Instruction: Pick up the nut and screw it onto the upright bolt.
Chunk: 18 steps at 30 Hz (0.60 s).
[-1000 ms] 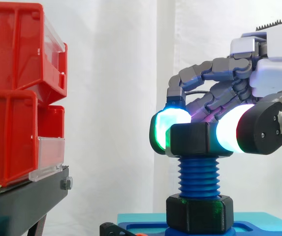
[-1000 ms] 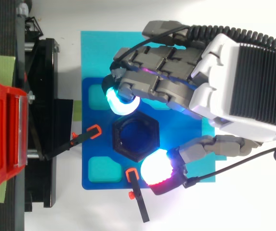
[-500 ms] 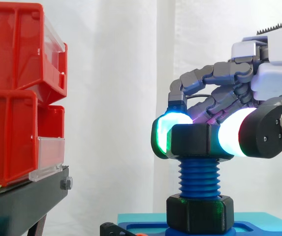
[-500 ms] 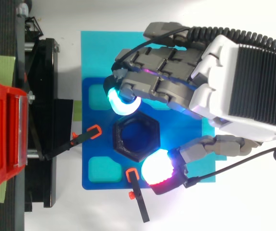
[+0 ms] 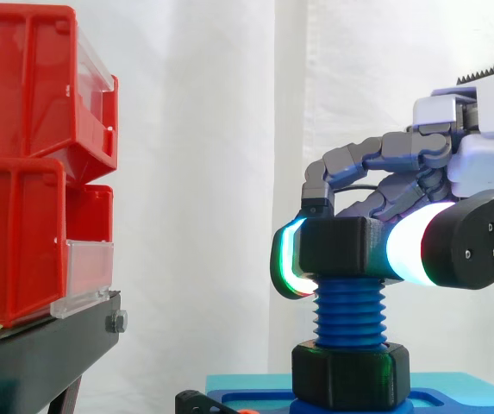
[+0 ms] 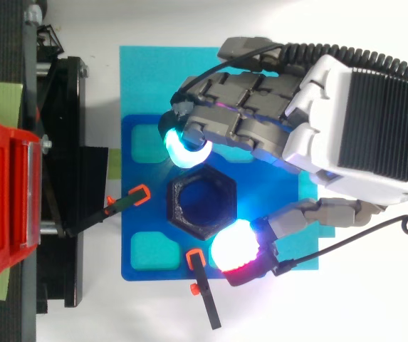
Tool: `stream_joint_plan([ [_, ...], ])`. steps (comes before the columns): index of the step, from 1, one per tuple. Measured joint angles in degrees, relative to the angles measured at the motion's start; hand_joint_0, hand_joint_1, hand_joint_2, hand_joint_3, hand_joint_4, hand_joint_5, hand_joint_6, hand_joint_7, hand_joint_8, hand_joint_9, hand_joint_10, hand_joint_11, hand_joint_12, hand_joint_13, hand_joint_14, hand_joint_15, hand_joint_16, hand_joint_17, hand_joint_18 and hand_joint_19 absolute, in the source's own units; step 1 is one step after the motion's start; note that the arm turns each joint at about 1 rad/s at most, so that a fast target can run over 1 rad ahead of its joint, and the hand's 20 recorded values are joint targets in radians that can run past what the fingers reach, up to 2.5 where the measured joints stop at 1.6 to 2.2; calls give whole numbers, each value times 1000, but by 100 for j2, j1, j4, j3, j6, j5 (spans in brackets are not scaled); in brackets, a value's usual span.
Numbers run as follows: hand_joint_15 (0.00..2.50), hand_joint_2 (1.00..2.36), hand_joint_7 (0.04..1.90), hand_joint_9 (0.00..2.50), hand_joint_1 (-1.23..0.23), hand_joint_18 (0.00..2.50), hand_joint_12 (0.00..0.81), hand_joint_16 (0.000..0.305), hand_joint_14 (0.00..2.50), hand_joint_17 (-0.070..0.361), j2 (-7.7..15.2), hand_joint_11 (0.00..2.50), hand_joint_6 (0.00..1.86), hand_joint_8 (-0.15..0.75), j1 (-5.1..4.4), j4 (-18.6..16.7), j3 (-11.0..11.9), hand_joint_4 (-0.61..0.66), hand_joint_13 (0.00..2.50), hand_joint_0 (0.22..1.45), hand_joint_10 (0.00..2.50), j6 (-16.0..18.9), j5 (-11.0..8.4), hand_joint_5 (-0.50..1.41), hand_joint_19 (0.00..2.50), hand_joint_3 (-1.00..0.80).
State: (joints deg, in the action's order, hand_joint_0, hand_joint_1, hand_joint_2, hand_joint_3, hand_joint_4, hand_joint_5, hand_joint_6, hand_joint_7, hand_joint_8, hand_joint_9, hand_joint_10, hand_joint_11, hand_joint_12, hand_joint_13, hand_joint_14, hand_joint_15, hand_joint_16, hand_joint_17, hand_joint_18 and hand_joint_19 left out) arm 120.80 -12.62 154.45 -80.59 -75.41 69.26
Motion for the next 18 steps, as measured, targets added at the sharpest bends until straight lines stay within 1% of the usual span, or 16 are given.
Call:
stream_joint_plan([
  [4,96,1000,1232,674,-668,585,357,46,4,103,-2,151,502,300,3,-98,-38,223,652,541,5,0,5,-124,263,-500],
  [12,100,1000,1232,675,-660,584,357,46,3,104,-2,148,502,302,10,-107,-43,219,648,532,5,0,41,-125,260,-500],
  [18,91,1000,1224,678,-585,592,376,50,3,113,-2,142,502,312,29,-86,-50,240,646,485,7,0,52,-124,264,-500],
])
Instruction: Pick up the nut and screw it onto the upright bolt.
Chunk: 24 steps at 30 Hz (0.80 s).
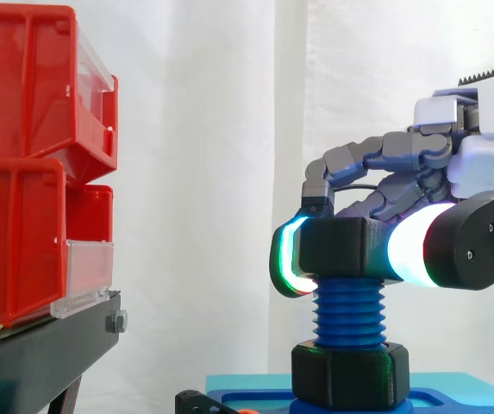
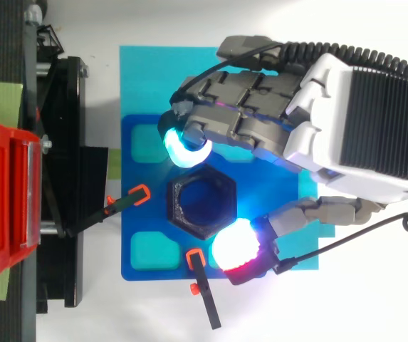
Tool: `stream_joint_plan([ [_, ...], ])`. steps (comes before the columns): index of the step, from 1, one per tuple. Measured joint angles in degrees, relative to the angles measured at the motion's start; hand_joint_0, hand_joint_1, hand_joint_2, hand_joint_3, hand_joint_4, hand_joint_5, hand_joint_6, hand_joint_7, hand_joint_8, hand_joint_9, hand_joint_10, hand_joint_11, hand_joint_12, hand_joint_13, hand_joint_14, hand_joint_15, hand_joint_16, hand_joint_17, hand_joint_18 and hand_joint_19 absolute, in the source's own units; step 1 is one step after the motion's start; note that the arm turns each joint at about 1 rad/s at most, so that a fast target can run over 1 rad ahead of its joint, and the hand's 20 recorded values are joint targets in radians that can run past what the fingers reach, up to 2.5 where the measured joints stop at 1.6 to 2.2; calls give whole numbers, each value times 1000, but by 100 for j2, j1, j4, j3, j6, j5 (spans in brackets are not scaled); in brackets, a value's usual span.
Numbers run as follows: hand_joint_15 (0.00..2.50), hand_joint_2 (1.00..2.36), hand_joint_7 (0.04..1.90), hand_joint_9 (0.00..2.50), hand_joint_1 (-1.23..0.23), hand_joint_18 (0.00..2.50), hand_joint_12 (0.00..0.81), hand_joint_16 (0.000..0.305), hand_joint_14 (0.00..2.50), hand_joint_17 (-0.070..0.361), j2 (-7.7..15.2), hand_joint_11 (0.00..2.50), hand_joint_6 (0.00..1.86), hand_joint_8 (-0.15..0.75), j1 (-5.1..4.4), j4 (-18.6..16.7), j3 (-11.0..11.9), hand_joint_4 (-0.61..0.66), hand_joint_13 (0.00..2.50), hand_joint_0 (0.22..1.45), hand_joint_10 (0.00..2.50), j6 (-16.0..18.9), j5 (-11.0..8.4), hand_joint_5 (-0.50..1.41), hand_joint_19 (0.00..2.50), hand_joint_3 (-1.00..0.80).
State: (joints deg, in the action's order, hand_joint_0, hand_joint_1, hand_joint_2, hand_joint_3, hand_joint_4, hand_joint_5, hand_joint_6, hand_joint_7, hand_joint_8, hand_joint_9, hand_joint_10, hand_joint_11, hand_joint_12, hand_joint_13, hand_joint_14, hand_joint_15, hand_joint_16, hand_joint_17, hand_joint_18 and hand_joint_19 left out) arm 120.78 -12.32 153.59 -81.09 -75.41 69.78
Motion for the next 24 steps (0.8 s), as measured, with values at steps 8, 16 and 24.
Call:
stream_joint_plan([
  [8,95,1000,1213,680,-534,596,390,52,4,118,-1,146,502,323,41,47,4,255,644,462,4,0,92,-113,264,-500],
  [16,100,1000,1204,679,-536,593,388,52,4,117,0,140,502,323,59,37,4,251,643,468,3,0,122,-109,266,-500],
  [24,95,1000,1204,679,-541,591,386,51,3,116,4,148,502,319,61,16,3,242,643,472,4,0,123,-109,269,-500],
])
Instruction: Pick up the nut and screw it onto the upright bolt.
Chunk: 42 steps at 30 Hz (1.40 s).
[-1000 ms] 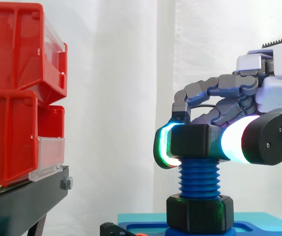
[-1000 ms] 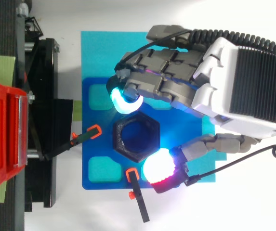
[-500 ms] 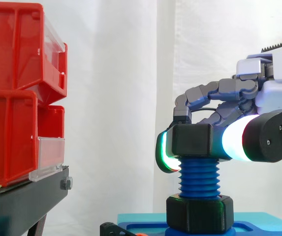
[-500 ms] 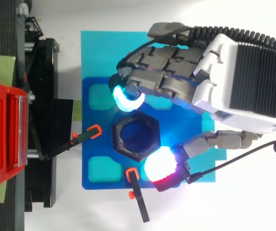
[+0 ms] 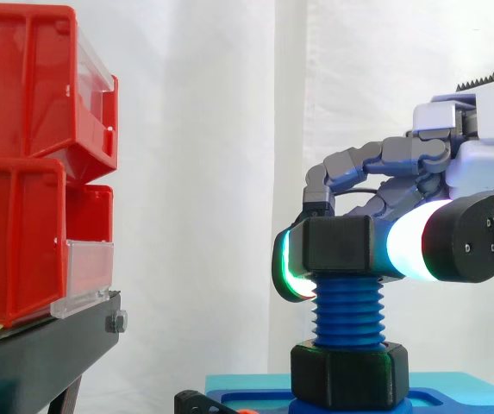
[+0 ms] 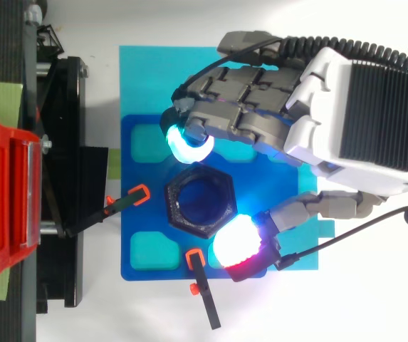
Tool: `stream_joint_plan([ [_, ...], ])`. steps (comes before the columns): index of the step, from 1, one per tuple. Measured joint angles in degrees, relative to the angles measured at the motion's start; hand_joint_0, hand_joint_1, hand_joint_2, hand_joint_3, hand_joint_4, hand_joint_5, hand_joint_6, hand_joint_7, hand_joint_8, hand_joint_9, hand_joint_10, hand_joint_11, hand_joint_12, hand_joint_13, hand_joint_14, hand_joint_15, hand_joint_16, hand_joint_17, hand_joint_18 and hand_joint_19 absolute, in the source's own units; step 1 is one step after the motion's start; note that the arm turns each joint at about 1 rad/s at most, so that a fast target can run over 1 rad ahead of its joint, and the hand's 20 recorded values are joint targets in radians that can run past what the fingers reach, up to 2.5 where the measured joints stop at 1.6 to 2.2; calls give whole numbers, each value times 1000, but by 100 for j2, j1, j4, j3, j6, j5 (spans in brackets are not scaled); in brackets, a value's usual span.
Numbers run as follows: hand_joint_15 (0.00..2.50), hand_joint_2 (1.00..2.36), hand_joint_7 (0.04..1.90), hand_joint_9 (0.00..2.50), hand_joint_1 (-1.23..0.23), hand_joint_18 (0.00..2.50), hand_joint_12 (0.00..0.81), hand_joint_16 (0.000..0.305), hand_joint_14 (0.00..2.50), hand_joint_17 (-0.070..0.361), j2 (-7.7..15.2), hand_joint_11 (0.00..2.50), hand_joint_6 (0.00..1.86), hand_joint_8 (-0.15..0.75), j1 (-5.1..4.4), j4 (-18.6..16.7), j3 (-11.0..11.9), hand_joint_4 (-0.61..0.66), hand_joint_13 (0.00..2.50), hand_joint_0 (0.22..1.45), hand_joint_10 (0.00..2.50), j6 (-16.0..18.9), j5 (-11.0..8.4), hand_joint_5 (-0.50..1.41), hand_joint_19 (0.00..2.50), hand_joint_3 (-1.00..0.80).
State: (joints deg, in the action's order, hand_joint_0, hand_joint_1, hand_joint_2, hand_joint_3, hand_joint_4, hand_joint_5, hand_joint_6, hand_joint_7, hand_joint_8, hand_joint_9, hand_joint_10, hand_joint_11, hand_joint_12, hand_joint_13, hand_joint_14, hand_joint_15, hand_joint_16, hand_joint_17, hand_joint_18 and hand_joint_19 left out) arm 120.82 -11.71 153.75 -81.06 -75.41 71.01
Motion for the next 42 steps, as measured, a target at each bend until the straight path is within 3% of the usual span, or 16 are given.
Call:
stream_joint_plan([
  [11,97,1000,1209,681,-553,597,384,51,3,115,195,149,502,320,11,-121,1,240,644,478,5,62,33,-109,272,-500],
  [22,96,1000,1191,675,-575,582,390,52,4,118,221,147,502,320,13,-248,2,233,633,465,4,88,113,-119,274,-500],
  [27,92,1000,988,616,-588,552,430,62,3,140,223,92,503,326,13,-249,2,269,595,393,2,88,117,-160,252,-500],
  [33,67,1000,748,543,-539,479,461,69,2,155,219,0,502,339,25,-230,12,227,541,344,0,88,136,-198,207,-500],
  [42,10,1000,554,444,-509,375,470,70,0,158,219,0,500,326,89,-89,124,213,460,326,0,88,290,-237,168,-500],
])
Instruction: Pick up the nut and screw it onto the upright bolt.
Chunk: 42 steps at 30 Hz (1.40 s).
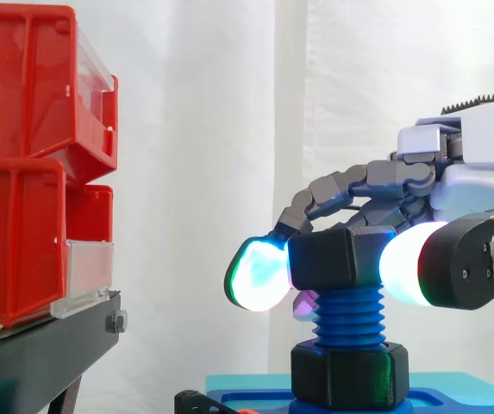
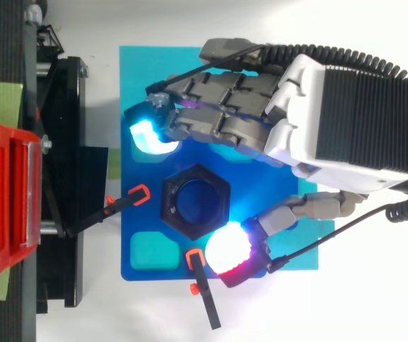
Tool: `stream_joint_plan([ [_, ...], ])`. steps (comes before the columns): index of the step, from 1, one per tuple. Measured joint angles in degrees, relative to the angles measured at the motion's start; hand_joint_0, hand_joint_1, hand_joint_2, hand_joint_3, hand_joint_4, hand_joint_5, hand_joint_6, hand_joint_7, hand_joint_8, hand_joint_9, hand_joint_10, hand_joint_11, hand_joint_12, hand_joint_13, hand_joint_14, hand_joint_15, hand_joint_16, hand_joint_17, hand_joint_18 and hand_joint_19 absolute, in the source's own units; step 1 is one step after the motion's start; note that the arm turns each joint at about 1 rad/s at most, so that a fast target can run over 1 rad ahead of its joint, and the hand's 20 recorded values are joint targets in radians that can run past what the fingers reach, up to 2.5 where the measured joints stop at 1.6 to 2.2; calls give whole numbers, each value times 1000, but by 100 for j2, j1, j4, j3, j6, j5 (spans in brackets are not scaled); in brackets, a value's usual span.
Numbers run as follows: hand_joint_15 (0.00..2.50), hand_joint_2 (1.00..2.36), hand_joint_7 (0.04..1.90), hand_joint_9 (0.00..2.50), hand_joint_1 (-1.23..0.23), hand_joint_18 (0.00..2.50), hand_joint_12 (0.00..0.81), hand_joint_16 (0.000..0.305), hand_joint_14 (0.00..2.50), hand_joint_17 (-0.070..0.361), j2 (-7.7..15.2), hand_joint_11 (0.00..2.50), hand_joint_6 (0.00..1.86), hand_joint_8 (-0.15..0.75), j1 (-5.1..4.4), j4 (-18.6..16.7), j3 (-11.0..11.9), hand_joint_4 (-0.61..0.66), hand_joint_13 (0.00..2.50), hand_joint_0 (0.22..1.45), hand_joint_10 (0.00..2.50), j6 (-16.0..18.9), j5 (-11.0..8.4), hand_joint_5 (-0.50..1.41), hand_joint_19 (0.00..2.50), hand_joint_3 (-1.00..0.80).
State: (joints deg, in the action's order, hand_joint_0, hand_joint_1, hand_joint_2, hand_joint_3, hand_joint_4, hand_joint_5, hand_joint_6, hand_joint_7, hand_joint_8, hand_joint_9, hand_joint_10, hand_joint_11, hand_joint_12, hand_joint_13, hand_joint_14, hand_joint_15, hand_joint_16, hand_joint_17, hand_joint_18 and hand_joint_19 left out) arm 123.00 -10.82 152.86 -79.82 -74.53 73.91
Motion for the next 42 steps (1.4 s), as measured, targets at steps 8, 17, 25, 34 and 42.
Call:
stream_joint_plan([
  [8,0,1000,500,376,-469,311,468,71,0,159,-3,0,500,314,71,99,103,210,417,321,0,-5,128,-252,141,-500],
  [17,0,1000,550,368,-436,278,451,66,0,148,-5,0,500,310,130,528,457,193,400,350,0,-16,254,-242,140,-500],
  [25,0,1000,665,409,-402,269,444,64,0,143,-5,0,501,317,92,1027,772,218,408,362,0,-67,282,-210,153,-500],
  [34,5,1000,667,440,-113,216,415,56,0,126,-4,0,502,295,39,1107,799,196,398,419,0,-70,259,-189,180,-500],
  [42,10,1000,683,484,-27,199,390,51,0,114,0,0,502,281,-26,1174,801,184,404,457,0,-65,244,-173,195,-500],
])
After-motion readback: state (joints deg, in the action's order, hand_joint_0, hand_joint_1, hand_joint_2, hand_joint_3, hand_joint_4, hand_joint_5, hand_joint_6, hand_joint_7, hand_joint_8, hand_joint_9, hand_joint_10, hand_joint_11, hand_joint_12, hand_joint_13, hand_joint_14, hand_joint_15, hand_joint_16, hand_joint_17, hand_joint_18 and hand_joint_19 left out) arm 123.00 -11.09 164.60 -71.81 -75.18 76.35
